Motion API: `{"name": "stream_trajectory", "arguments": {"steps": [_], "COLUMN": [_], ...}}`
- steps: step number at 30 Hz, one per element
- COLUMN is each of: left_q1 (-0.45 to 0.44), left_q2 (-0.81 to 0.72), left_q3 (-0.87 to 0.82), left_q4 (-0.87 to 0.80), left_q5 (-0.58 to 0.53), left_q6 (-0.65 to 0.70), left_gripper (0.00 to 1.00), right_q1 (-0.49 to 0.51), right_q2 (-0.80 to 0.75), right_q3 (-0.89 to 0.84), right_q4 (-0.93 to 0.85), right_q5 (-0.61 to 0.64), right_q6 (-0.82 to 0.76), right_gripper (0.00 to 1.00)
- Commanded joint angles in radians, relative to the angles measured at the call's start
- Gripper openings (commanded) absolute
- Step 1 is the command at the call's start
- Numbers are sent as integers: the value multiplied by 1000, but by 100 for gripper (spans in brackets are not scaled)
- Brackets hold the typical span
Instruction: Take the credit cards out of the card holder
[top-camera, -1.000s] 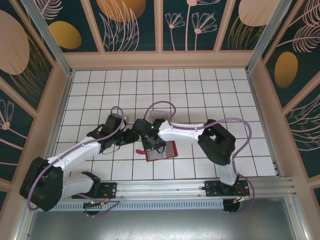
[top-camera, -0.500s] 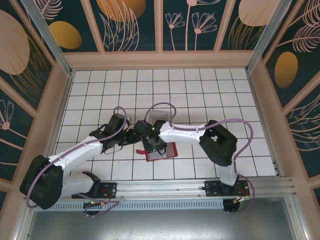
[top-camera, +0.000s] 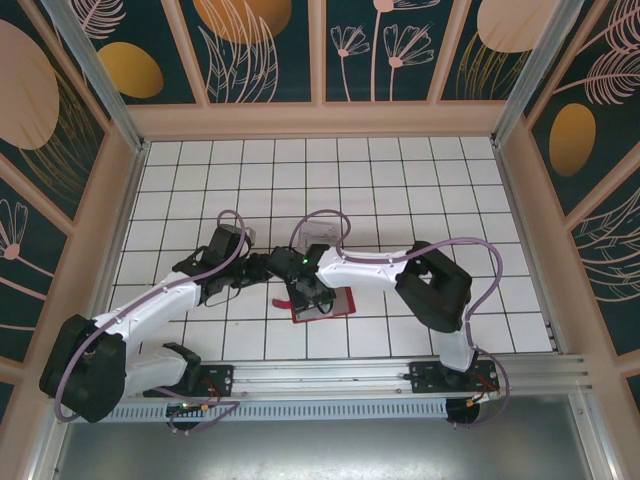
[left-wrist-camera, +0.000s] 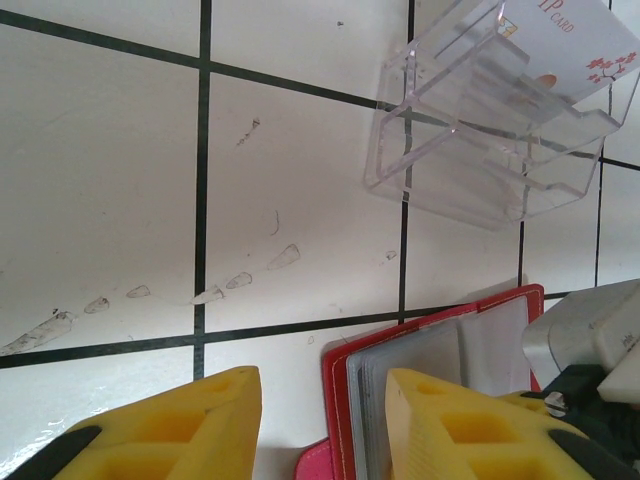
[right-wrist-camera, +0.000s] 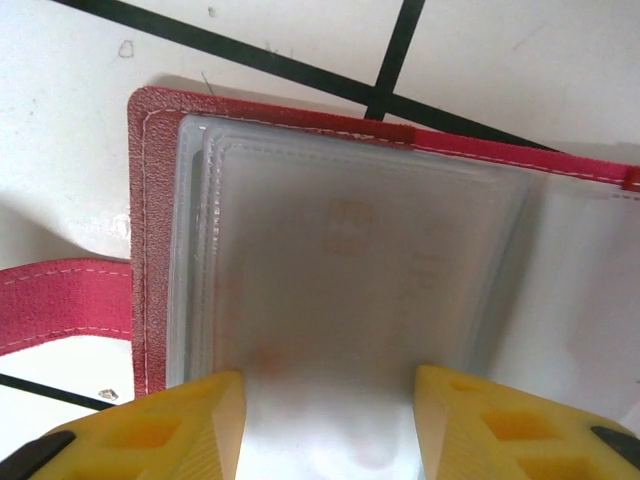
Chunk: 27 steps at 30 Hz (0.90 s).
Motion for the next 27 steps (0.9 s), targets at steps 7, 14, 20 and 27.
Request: {"name": "stream_trajectory", "arguments": {"steps": [7, 14, 20, 27], "left_q1": [5, -55, -92, -100], "left_q2": [-5, 21, 7, 12], "left_q3": [3, 14, -6, -28], "left_q4": [-17, -9, 69, 80], "left_q5": [12, 66, 107, 124], "left_q6": [21, 20, -59, -80], "left_gripper": [39, 37, 28, 20], "right_q1": [-10, -32, -85, -133], "right_q2": [24, -65, -189, -268], "right_q3": [-47, -79, -185, -308], "right_q4": [-30, 63, 267, 474], "right_q5": [28, -21, -165, -271], "right_q6": [25, 39, 91, 174], "right_gripper": [17, 8, 7, 7]}}
